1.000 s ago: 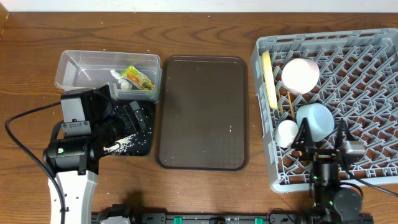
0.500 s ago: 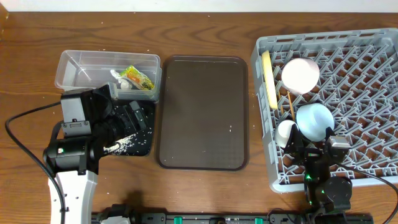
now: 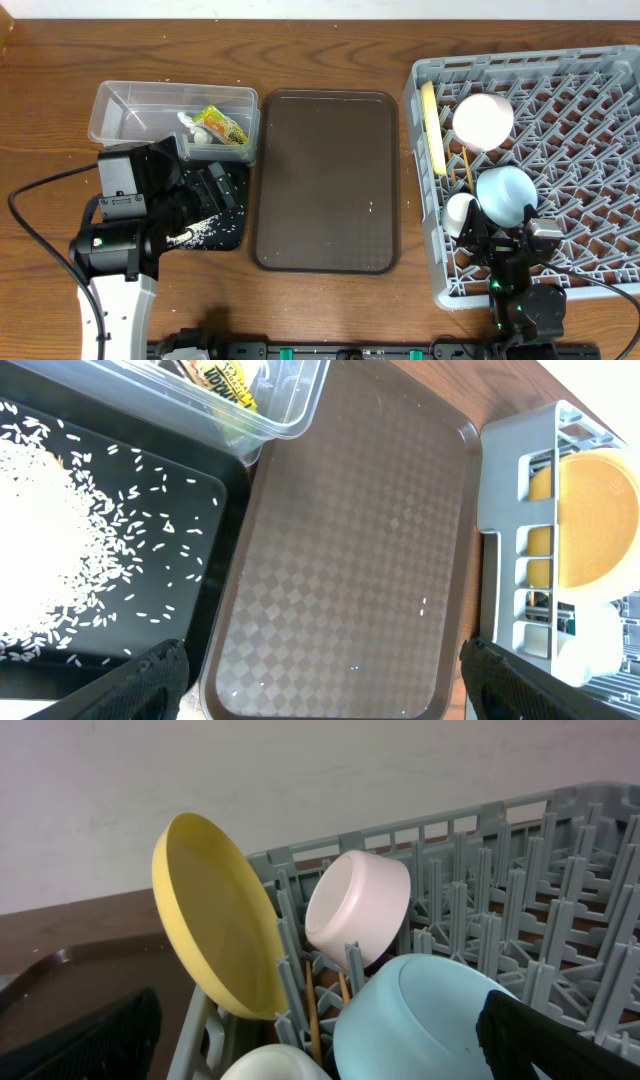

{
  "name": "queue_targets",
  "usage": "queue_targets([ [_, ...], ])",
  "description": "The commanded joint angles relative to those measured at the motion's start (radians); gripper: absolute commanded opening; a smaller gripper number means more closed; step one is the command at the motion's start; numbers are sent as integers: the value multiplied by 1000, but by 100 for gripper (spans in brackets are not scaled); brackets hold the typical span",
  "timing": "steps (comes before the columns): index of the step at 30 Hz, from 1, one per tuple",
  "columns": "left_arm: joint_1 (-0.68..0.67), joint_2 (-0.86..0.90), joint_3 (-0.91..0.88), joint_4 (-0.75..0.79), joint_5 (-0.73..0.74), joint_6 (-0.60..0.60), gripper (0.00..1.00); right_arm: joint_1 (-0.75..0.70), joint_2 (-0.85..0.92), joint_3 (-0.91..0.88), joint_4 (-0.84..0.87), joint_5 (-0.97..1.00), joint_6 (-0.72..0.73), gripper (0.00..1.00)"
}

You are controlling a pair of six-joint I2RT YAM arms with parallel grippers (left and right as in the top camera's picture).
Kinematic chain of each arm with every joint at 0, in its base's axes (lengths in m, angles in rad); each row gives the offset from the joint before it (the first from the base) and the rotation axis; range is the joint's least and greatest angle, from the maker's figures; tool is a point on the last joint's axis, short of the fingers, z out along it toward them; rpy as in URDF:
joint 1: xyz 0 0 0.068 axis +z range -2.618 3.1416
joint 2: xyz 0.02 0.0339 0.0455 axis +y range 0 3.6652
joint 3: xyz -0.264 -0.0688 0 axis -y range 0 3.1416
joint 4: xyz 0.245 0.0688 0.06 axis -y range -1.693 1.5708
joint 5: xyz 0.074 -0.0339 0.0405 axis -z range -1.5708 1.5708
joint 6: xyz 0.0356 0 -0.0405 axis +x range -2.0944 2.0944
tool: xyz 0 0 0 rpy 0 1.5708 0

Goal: Sort waste into correct bins and load items into the dishwasher rack

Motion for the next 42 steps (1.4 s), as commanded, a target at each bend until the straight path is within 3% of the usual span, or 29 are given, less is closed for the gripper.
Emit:
queue_targets([
  [1,5,-1,4,0,-5,13,90,7,-1,-1,-5,3,-16,99],
  [15,3,-36,-6,-1,-5,13,90,7,-1,-1,-5,3,-16,99],
  [23,-14,-389,-101,-2,-43,13,90,7,-1,-1,-5,3,-16,99],
  [30,-103,-758,-314,74,-130,13,90,7,-1,-1,-5,3,-16,99],
  [34,-157,-924,-467,226,-192,13,90,7,-1,-1,-5,3,-16,99],
  [42,-194,-1009,-776,824,-274,32,90,7,-1,-1,-5,3,-16,99],
])
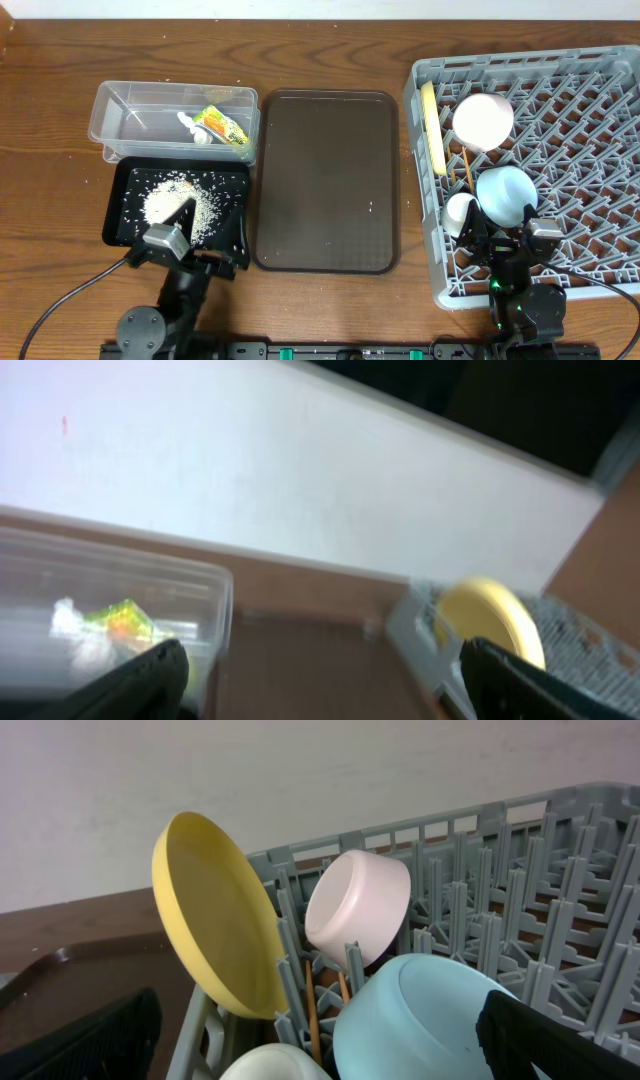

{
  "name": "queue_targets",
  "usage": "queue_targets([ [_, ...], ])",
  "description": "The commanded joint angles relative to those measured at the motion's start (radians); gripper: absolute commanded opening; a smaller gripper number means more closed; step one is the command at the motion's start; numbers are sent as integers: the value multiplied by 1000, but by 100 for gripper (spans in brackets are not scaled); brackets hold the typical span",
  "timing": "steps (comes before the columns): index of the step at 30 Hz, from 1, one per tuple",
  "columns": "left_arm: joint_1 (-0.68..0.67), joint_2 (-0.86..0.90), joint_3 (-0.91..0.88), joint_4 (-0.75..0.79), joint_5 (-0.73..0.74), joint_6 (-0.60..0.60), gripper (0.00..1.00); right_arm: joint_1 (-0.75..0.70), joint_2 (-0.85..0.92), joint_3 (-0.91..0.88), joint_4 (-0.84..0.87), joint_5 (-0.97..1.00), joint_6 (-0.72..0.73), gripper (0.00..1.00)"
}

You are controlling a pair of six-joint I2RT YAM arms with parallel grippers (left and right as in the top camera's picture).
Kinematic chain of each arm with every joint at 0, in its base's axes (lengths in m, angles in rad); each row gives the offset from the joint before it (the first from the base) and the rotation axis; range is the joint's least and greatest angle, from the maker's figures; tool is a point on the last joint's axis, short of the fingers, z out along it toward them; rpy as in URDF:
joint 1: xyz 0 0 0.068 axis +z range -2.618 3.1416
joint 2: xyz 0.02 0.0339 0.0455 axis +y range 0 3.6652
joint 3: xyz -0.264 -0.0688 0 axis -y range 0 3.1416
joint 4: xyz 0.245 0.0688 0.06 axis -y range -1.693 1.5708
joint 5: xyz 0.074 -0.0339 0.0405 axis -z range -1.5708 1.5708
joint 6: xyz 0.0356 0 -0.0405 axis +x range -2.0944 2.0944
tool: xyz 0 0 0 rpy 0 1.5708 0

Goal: Sort waste into correct bins and load items into the dishwasher rack

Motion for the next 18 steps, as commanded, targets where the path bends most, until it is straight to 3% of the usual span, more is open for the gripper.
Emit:
queue_targets([
  [1,-4,-9,-93,136,-61,25,90,7,-2,-1,-4,4,-13,99],
  [5,-4,-10,-203,312,-107,26,90,7,-2,-1,-4,4,-13,99],
  [10,-4,-10,-274,323,-129,81,90,7,-2,-1,-4,4,-13,99],
  [18,-4,-10,-275,96,-220,291,90,7,-2,-1,-4,4,-13,99],
])
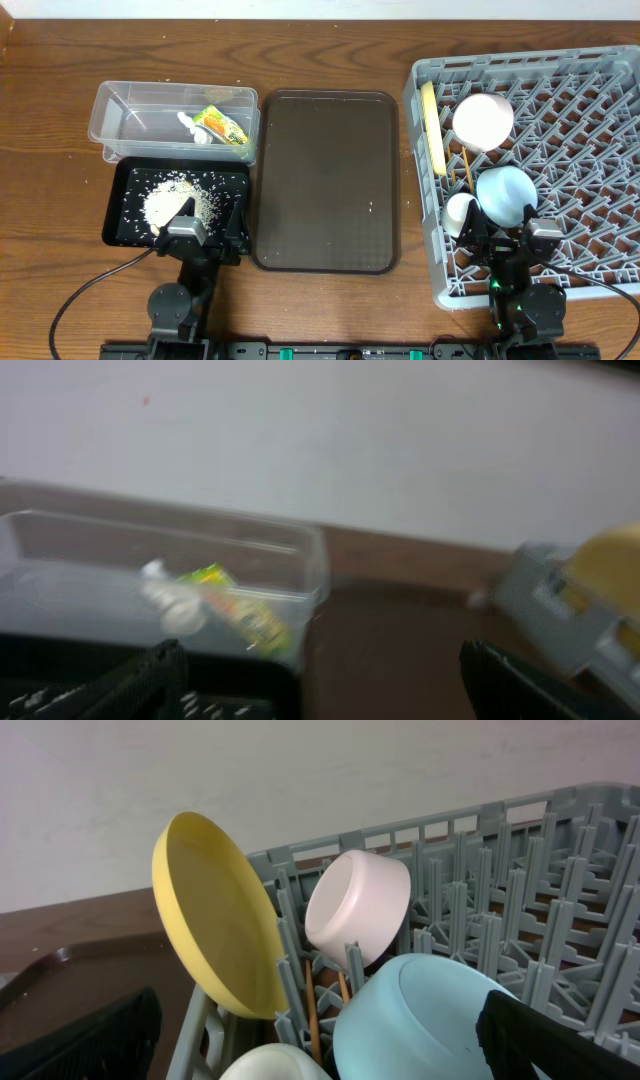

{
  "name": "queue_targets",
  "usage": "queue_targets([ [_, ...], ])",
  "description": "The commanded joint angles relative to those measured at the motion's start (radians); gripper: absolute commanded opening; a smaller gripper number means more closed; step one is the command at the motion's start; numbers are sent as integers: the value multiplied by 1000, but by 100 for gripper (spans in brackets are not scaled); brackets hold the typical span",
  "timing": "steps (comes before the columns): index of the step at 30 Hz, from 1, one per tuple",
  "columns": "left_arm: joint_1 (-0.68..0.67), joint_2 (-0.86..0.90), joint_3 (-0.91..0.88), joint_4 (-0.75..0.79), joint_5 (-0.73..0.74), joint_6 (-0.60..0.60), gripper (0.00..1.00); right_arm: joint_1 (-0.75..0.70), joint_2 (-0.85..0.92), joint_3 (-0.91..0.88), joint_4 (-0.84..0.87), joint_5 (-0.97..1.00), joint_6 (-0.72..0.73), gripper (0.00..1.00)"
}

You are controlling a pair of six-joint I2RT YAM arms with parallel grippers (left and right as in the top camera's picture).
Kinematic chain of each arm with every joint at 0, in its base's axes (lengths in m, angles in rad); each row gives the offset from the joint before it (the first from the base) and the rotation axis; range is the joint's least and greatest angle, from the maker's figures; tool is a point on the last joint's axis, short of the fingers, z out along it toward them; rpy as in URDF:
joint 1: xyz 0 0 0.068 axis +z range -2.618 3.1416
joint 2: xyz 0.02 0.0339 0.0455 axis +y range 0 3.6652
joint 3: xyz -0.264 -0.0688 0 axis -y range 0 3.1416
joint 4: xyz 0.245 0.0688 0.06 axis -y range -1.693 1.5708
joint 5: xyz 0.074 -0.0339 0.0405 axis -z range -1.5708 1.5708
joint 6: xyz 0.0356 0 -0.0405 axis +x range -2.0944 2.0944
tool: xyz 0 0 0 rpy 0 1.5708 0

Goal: Sort waste into correct bins and load items into the dishwasher rack

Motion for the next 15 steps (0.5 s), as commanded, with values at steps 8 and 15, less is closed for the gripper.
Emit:
queue_targets([
  [8,-4,-8,-2,-125,-103,250,90,7,-2,-1,-5,3,-13,99],
  [15,-4,-6,-2,-125,-101,250,90,7,-2,-1,-4,3,-13,99],
])
